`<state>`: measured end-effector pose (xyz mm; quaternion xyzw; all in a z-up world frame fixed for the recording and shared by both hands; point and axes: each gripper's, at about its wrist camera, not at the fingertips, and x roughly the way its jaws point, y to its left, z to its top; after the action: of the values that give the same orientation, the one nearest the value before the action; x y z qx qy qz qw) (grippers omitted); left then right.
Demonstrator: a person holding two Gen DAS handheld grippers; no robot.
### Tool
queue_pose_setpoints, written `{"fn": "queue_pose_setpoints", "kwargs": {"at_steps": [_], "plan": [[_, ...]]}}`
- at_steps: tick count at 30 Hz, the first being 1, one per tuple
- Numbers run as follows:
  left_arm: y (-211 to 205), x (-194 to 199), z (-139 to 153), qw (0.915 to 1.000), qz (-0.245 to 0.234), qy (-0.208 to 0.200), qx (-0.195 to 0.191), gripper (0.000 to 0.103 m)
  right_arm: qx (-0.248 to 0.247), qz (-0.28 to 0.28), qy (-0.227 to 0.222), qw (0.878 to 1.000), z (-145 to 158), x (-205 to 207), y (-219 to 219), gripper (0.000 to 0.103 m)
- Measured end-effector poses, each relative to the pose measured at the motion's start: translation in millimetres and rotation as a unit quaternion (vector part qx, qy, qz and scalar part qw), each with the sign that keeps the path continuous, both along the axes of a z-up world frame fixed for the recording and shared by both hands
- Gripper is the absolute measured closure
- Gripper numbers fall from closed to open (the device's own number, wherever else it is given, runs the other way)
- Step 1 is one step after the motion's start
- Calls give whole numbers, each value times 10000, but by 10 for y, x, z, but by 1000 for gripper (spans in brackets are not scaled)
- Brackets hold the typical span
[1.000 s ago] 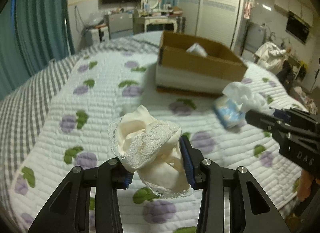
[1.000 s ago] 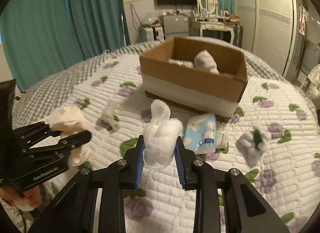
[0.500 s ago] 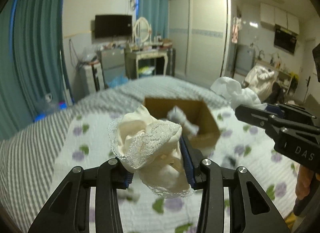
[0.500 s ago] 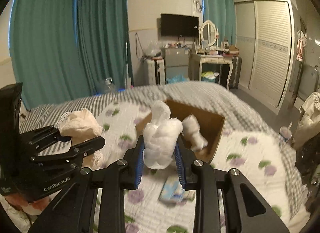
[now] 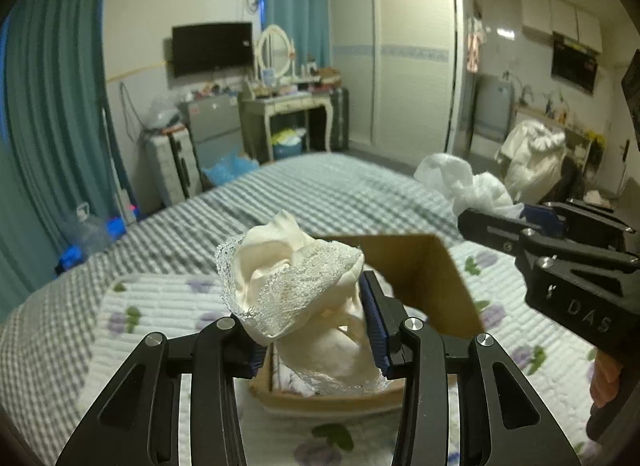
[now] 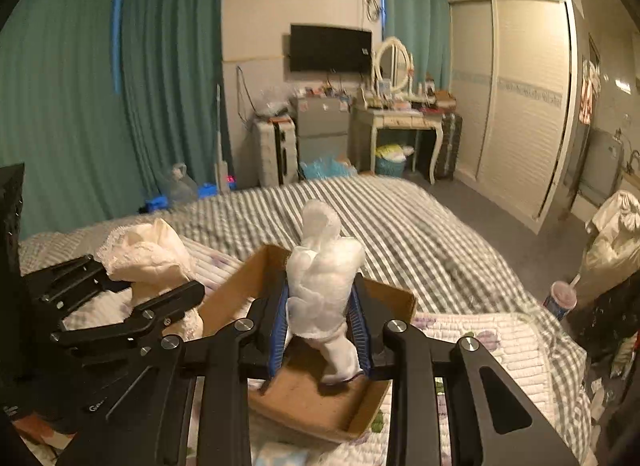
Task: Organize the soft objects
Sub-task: 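Lower both cloths into the cardboard box and open both tools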
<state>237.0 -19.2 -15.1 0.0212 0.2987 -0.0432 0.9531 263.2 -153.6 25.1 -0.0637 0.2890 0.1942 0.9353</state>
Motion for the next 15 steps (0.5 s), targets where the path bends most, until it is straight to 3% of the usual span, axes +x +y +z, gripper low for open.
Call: {"fn": "queue_pose_setpoints", "kwargs": {"at_steps": [8,12,15], "plan": [[-213,321,-477,9989,-191,407,115,63,-85,-206,643,9977,-712,638,-194,75],[-267,358,-556,9986,-197,458,160,63,-105,-201,824,9963,-896,718,-276,75],[-301,305,-513,9991,-222,353,101,57,-17,-171,929,9955,-919,743,-327,67]]}}
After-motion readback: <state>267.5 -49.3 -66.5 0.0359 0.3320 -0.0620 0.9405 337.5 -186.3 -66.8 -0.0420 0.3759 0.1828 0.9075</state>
